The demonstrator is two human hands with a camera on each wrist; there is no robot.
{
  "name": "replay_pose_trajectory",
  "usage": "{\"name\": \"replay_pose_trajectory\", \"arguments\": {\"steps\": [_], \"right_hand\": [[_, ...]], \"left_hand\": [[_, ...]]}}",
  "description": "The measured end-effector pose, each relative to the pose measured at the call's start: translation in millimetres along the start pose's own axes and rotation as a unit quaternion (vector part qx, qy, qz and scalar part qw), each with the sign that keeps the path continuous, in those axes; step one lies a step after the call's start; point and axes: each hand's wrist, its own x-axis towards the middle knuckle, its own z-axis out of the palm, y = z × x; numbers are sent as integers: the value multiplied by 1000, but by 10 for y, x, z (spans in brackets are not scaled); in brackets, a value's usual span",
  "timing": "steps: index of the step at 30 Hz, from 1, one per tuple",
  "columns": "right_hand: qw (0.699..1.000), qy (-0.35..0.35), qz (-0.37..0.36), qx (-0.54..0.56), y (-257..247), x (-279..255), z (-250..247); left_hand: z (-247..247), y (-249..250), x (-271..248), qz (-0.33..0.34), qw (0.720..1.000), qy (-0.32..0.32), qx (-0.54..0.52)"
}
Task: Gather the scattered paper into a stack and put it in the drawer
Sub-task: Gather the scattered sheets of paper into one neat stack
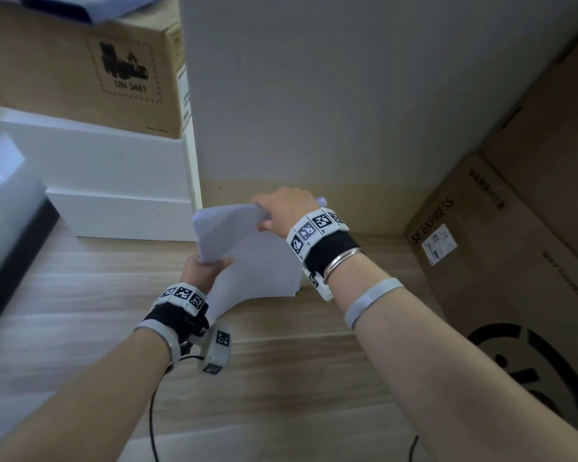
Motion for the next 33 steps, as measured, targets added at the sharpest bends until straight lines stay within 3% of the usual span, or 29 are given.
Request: {"name": "replay_pose_trajectory", "arguments": {"steps": [3, 5, 9, 11, 14, 16, 18, 20, 23, 25, 29, 33], "right_hand": [[999, 4, 7, 49, 0, -4, 39], [991, 39, 48, 118, 93, -77, 54], [940, 123, 149, 282, 451, -194, 180], [898, 153, 190, 367, 605, -247, 297], [789, 201, 235, 531, 715, -414, 440], [732, 215, 254, 594, 742, -511, 583], [702, 224, 273, 618, 733, -569, 764], [689, 215, 299, 624, 733, -617, 943], [695, 180, 316, 620, 735, -717, 1144], [701, 182, 306, 618, 699, -778, 1213], [700, 136, 324, 622, 583, -874, 1373], [676, 82, 381, 625, 452, -929, 1726]], "left_hand": [[-13, -33, 3, 2, 1000, 0, -5], [-63, -110, 12, 18, 1000, -7, 13], [-255, -353, 52, 34, 997, 37, 52], [-330, -448, 91, 28, 997, 63, 36], [-383, -496, 211, 11, 996, 82, -43], [-358, -583, 341, 0, 998, 13, -64], [-280, -600, 390, -10, 991, -57, -122], [-184, -407, 292, -1, 993, -44, -108], [-61, -224, 214, 46, 998, 18, -30], [10, -225, 226, 59, 997, 29, -33], [30, -302, 178, 41, 998, 41, -36], [-9, -500, 152, 6, 999, 33, -4]]}}
